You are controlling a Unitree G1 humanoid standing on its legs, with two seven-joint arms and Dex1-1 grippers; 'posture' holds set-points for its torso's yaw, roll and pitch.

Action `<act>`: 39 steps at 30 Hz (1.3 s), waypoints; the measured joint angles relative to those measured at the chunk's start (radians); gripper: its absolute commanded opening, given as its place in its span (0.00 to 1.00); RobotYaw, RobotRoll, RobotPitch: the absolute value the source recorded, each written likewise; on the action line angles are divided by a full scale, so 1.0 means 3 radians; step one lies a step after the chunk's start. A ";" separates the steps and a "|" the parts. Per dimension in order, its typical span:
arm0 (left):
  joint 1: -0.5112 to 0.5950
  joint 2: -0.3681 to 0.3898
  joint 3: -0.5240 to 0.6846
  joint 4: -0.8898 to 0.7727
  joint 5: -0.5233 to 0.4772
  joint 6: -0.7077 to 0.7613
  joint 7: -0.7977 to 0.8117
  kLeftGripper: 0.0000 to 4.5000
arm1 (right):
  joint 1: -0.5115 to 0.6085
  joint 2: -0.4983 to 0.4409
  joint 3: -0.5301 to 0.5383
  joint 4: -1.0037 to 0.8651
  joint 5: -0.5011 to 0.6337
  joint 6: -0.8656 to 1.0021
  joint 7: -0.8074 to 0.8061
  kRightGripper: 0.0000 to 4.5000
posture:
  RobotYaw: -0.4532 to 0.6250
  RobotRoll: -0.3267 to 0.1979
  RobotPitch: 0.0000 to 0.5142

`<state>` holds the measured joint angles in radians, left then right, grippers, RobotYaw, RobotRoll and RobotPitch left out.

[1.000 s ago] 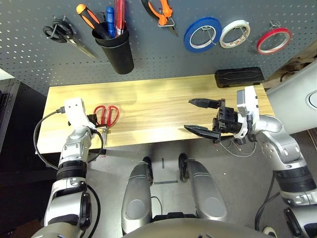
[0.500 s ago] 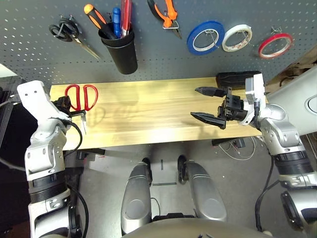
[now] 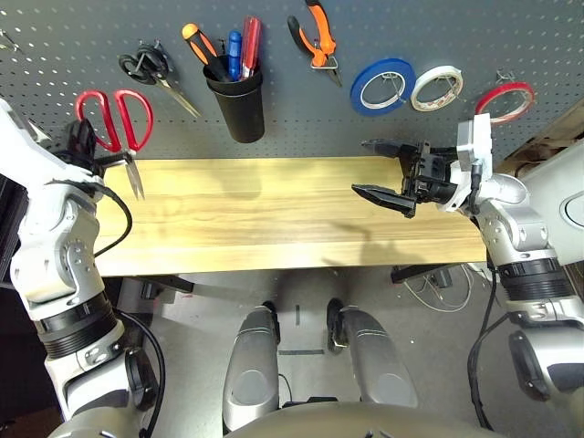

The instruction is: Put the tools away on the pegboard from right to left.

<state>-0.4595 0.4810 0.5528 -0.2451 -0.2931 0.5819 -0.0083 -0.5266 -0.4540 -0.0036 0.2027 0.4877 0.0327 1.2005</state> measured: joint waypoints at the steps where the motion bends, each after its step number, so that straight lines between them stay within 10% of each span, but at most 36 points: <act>1: -0.0015 0.0007 0.0001 0.0001 0.0000 -0.0029 0.0000 0.01 | 0.0000 0.0000 -0.0004 0.0000 0.0000 -0.0002 0.0000 1.00 | 0.53 0.62 0.28; 37: -0.0589 -0.0030 -0.0402 0.1423 0.0122 -0.0839 -0.0011 0.01 | 0.0355 -0.0143 -0.0176 -0.0436 0.0052 0.0076 -0.0246 1.00 | 0.38 0.62 0.23; 39: -0.0638 -0.0031 -0.0404 0.1537 0.0146 -0.0856 0.0044 0.15 | 0.0362 -0.0144 -0.0175 -0.0461 0.0055 0.0087 -0.0262 1.00 | 0.38 0.62 0.23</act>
<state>-0.6510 0.4719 0.4317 0.2161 -0.2493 0.3250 0.0050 -0.4181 -0.4971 -0.0563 0.0643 0.5043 0.0588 1.1219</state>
